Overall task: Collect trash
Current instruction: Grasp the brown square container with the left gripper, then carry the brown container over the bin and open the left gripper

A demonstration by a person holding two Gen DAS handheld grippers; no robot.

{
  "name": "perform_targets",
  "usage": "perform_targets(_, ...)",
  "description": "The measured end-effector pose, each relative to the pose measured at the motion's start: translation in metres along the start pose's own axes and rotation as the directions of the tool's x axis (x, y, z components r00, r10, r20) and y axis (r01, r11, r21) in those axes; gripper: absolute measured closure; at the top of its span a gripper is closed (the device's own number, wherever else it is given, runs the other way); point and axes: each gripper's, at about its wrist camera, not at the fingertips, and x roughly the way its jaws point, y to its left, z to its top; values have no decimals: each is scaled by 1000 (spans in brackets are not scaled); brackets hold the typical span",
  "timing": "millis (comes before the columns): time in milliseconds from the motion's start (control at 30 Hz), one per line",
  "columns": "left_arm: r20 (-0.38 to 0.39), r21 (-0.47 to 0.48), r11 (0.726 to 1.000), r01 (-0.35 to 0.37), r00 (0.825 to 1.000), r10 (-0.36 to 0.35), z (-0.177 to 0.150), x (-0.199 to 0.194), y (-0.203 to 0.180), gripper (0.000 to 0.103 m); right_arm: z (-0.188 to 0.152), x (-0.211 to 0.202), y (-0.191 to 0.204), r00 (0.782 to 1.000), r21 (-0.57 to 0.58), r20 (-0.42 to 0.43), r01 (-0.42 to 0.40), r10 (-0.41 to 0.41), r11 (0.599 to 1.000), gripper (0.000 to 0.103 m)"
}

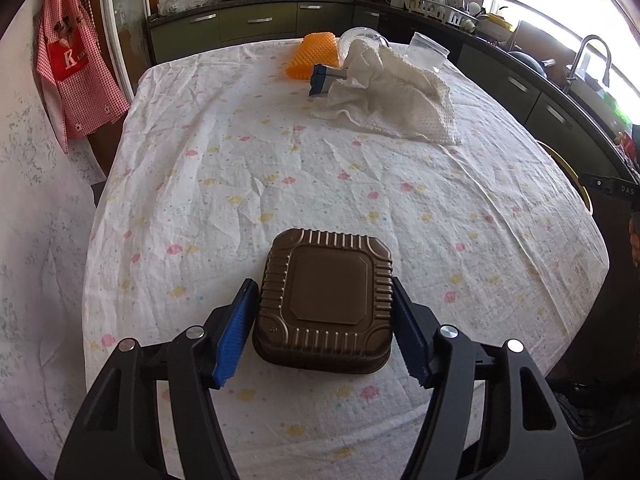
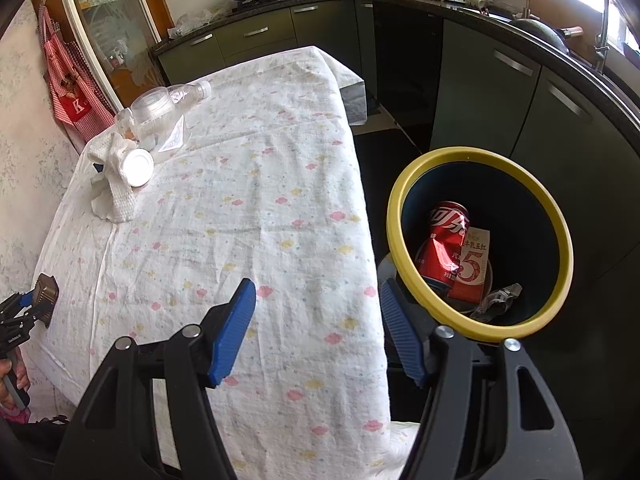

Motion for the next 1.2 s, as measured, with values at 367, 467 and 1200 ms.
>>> perform_targets(367,40,66,998,12,999,-15,20,-19,-15,39,-2,-3,-6,1000,9,3,14,-14,1000,41)
perform_targets(467,50,118,992,34,998,-40,33,-22,-31,39,-4,-8,-14,1000,26,10,25,-25,999,41)
perform_targets(1200,-98,527,719,454,872,-479,160,24,-321,38,-49,-57,-130,986,265,58,139,-159,954,41)
